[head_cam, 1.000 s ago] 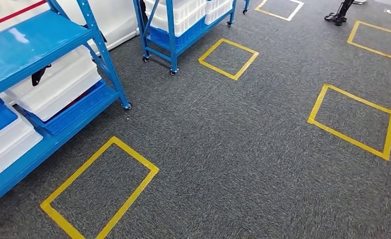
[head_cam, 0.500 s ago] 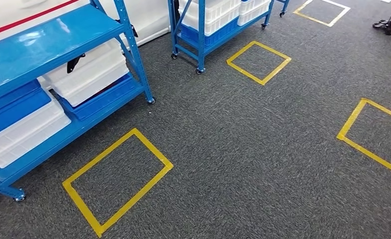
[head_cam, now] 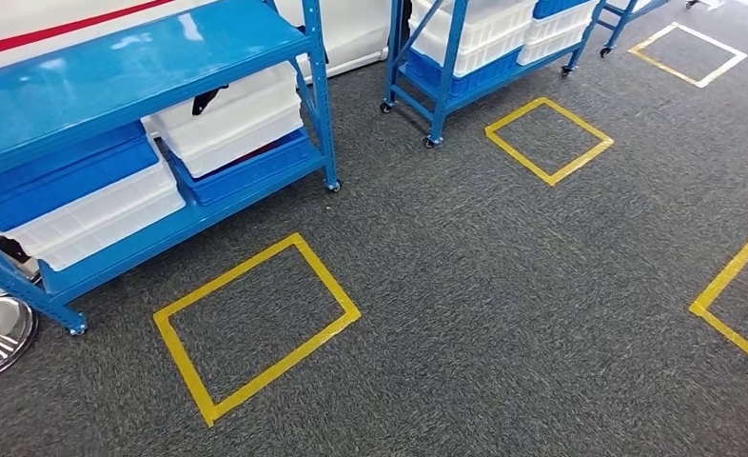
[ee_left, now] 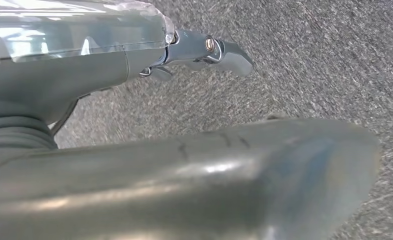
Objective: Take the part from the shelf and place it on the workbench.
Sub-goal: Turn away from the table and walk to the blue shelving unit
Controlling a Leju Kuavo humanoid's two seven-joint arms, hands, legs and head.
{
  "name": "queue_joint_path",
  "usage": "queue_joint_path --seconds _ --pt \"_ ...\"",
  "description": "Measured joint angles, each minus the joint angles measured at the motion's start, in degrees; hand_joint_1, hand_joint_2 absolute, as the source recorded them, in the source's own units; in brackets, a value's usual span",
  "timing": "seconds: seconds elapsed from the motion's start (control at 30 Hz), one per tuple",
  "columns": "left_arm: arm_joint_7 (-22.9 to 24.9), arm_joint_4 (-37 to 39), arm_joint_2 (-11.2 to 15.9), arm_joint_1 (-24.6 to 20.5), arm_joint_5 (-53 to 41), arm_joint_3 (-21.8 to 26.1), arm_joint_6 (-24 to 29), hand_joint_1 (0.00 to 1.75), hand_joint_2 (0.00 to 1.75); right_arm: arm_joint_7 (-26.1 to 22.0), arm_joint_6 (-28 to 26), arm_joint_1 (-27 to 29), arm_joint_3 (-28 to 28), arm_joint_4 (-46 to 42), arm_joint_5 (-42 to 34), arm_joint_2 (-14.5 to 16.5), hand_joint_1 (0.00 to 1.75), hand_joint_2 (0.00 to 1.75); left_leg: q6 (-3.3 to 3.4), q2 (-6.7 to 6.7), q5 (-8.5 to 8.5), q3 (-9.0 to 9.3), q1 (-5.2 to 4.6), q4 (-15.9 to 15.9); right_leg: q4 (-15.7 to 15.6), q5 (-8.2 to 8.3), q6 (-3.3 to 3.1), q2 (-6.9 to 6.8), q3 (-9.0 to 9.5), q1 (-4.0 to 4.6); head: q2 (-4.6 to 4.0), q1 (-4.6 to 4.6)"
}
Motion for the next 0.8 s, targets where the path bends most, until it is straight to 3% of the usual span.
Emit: queue_joint_path --seconds 0.03,0.07,0.1,0.17,0.23,0.3,0.37,0.43,0.47,0.5,0.53,0.57,0.6,0.67,0.7,0.73,0.8 --pt "-0.15 0.0 -0.13 0.09 -0.09 -0.08 -0.06 0.0 0.0 -0.03 -0.08 0.03 0.0 0.01 0.01 0.03 0.0 0.0 -0.03 -0.74 -0.02 0.01 0.02 0.09 0.46 0.7 0.05 0.05 -0.41 -0.09 0.0 0.0" --pt "-0.31 0.0 -0.25 0.21 -0.29 -0.21 -0.19 0.0 0.0 -0.01 -0.51 0.04 0.0 0.01 -0.01 0.34 0.0 0.0 -0.12 -1.51 -0.06 0.07 0.05 0.21 -1.53 2.56 0.05 0.21 0.35 -0.23 0.0 0.0" --pt "-0.48 0.0 -0.35 0.32 -0.55 -0.37 -0.39 0.0 0.0 0.16 -1.38 0.04 0.0 0.01 -0.03 0.78 0.0 0.0 -0.28 -2.25 -0.14 0.11 0.09 0.37 -5.23 4.97 0.0 0.77 1.94 -0.37 0.0 0.0" --pt "-0.84 0.0 -0.54 0.48 -1.09 -0.69 -0.87 0.0 0.0 0.71 -3.67 0.03 -0.01 0.01 -0.01 2.22 0.0 0.0 -0.89 -3.55 -0.34 -0.1 0.12 0.82 -12.12 8.11 -0.18 2.94 4.85 -0.53 0.0 0.01" --pt "-1.16 0.0 -0.58 0.6 -1.34 -0.9 -1.2 0.0 0.0 1.04 -4.98 -0.16 -0.02 0.01 0.02 3.46 0.0 0.0 -1.74 -4.47 -0.3 -0.53 0.2 0.98 -14.2 8.58 -0.52 3.88 5.51 -0.31 0.0 0.01" --pt "-1.4 0.0 -0.6 0.85 -1.45 -1.08 -1.43 0.0 0.0 1.05 -5.15 -0.52 -0.02 -0.01 0.01 4.3 0.0 0.0 -2.52 -5.12 -0.16 -0.86 0.36 0.9 -14.49 8.93 -1.21 2.72 5.46 -0.21 0.0 0.0" --pt "-1.5 0.0 -0.62 1.03 -1.5 -1.29 -1.61 0.0 0.0 1.05 -5.09 -0.67 -0.02 -0.03 -0.02 4.72 0.0 0.0 -3.05 -3.44 -1.53 -1.81 0.32 2.82 -14.93 9.17 -2.06 1.43 5.56 -0.34 0.0 -0.01" --pt "-1.52 0.0 -0.65 1.01 -1.59 -1.52 -1.71 0.0 0.0 1.05 -5.06 -0.57 -0.03 -0.03 -0.04 4.91 0.0 0.0 -3.41 -0.54 -5.27 -4.74 0.3 9.33 -15.12 9.17 -2.61 -0.02 5.54 -0.17 0.0 -0.02" --pt "-1.52 0.0 -0.66 0.99 -1.67 -1.63 -1.74 0.0 0.0 1.05 -5.05 -0.52 -0.03 -0.02 -0.04 4.97 0.0 0.0 -3.58 0.24 -7.15 -6.59 0.35 13.38 -15.1 9.13 -2.73 -0.81 5.49 -0.02 0.0 -0.02" --pt "-1.52 0.0 -0.67 1.02 -1.75 -1.71 -1.74 0.0 0.0 1.06 -5.05 -0.47 -0.04 -0.02 -0.04 5.03 0.0 0.0 -3.69 0.63 -8.25 -7.95 0.39 16.46 -15.09 9.09 -2.79 -1.58 5.46 0.12 0.0 -0.02" --pt "-1.52 0.0 -0.67 1.09 -1.81 -1.76 -1.74 0.0 0.0 1.06 -5.06 -0.46 -0.04 -0.02 -0.04 5.06 0.0 0.0 -3.72 0.82 -8.23 -8.35 0.4 17.56 -15.08 9.05 -2.82 -2.3 5.47 0.22 0.0 -0.02" --pt "-1.52 0.0 -0.67 1.17 -1.83 -1.78 -1.74 0.0 0.0 1.06 -5.06 -0.49 -0.04 -0.02 -0.04 5.11 0.0 0.0 -3.66 1.01 -7.07 -7.54 0.39 16.21 -15.07 9.0 -2.81 -2.93 5.54 0.28 0.0 -0.02" --pt "-1.52 0.0 -0.66 1.22 -1.84 -1.8 -1.74 0.0 0.0 1.06 -5.06 -0.53 -0.04 -0.02 -0.04 5.18 0.0 0.0 -3.47 1.49 -5.13 -5.57 0.34 12.6 -15.07 8.93 -2.76 -3.53 5.69 0.34 0.0 -0.02" --pt "-1.53 0.0 -0.64 1.17 -1.84 -1.83 -1.73 0.0 0.0 1.05 -5.06 -0.56 -0.04 -0.02 -0.04 5.34 0.0 0.0 -2.69 3.98 -2.02 -1.23 -0.01 4.29 -15.06 8.73 -2.5 -4.59 6.02 0.55 0.0 -0.02" --pt "-1.54 0.0 -0.63 1.11 -1.84 -1.85 -1.72 0.0 0.0 1.04 -5.06 -0.58 -0.04 -0.02 -0.04 5.4 0.0 0.0 -2.26 4.94 -1.3 0.02 -0.26 1.72 -15.04 8.64 -2.26 -5.03 6.15 0.65 0.0 -0.02" --pt "-1.54 0.0 -0.63 1.08 -1.84 -1.87 -1.72 0.0 0.0 1.04 -5.06 -0.63 -0.04 -0.03 -0.04 5.46 0.0 0.0 -1.89 5.44 -1.23 0.38 -0.49 0.72 -15.06 8.59 -1.98 -5.47 6.24 0.7 0.0 -0.02" --pt "-1.54 0.0 -0.63 1.16 -1.84 -1.88 -1.74 0.0 0.0 1.01 -5.08 -0.77 -0.04 -0.05 -0.04 5.55 0.0 0.0 -1.26 4.31 -0.91 0.35 -0.49 0.38 -15.18 8.53 -1.32 -6.34 6.49 0.72 0.0 -0.02"
